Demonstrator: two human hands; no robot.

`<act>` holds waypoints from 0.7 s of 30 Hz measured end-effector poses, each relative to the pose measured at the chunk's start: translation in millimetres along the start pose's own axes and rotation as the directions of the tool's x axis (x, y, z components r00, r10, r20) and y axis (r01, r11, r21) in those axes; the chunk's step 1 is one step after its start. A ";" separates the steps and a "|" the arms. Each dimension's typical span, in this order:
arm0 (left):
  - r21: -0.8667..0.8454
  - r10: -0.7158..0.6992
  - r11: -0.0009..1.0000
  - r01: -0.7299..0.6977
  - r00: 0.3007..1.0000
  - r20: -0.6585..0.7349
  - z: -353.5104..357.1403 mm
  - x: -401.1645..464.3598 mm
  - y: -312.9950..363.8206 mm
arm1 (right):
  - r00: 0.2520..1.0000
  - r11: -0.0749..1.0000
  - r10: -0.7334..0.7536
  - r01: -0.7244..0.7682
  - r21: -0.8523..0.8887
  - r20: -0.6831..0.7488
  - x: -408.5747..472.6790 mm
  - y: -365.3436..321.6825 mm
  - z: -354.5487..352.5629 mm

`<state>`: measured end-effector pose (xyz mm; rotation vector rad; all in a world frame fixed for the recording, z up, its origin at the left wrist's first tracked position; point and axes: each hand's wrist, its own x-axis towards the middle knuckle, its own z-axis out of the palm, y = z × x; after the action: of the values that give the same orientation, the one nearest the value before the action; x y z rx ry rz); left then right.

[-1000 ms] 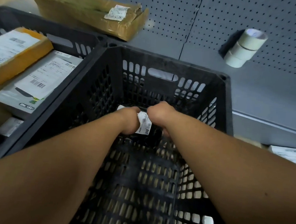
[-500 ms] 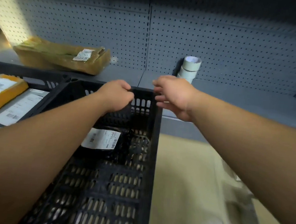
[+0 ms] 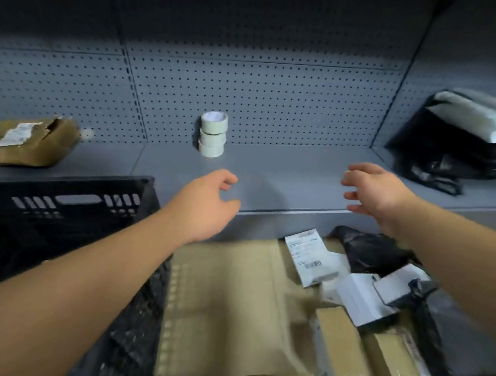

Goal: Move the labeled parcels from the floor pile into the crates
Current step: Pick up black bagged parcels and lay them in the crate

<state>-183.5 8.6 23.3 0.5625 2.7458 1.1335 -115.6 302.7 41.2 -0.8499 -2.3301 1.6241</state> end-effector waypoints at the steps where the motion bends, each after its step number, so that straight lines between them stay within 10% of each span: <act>1: -0.014 -0.004 1.000 0.004 0.999 0.034 14.7 0.1 6.8 | 0.999 1.000 0.016 -0.016 -0.024 -0.030 3.7 8.8 -16.7; 11: -0.049 -0.106 0.991 0.127 0.948 0.302 155.2 -2.1 100.9 | 0.949 0.906 0.206 -0.277 -0.319 -0.240 18.9 93.1 -170.6; 21: -0.126 -0.269 0.895 0.428 0.743 0.612 279.2 -35.1 175.9 | 0.845 0.684 0.467 -0.531 -0.500 -0.260 -1.6 175.2 -267.6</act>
<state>-30.9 293.1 -53.6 0.2675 2.0161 0.9912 67.6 559.2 -13.0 -1.7916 -2.6741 0.9481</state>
